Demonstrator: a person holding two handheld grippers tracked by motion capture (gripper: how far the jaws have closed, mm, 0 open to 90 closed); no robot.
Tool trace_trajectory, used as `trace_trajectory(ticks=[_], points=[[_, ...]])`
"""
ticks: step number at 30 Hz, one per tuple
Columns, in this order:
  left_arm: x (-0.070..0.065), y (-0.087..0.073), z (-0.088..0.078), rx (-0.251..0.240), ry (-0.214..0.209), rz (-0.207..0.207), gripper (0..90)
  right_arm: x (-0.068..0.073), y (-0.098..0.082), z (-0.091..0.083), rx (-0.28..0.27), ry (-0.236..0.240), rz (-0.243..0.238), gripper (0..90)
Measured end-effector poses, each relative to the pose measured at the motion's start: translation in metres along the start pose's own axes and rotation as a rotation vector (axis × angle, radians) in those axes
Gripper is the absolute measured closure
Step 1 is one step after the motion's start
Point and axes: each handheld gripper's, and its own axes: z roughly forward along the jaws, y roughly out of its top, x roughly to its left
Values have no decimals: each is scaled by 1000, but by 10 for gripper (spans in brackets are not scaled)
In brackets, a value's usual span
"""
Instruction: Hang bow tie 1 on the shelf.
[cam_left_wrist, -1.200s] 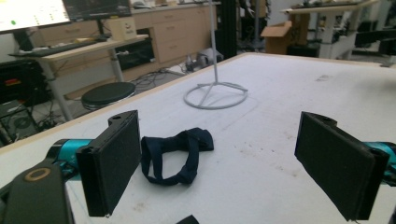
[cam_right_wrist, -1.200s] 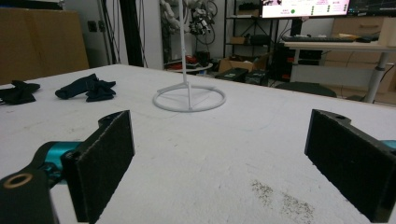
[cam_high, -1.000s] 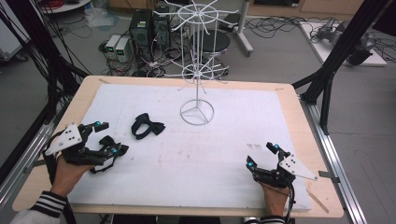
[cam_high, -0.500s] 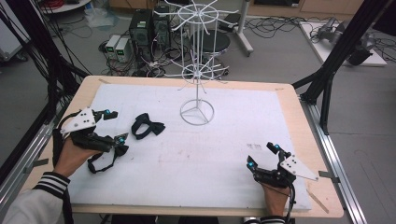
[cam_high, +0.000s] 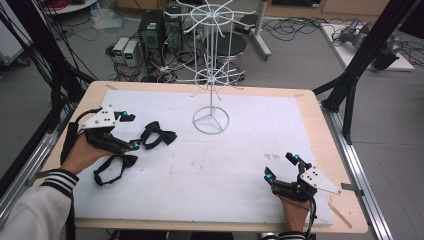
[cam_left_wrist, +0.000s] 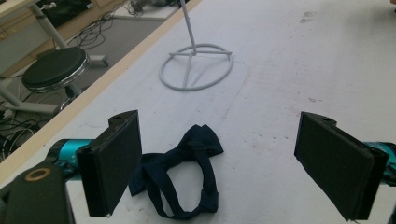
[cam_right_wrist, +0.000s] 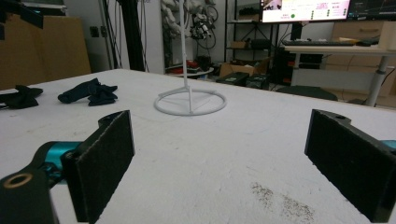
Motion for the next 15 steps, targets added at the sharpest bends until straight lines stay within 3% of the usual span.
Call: trace_trajectory(ticks=[9,15], points=[[14,12,15,112,-44,52,155,0,0,0,3,-2,5,75],[23,14,29,160,-56,47,155,0,0,0,0,-3,-1,75]])
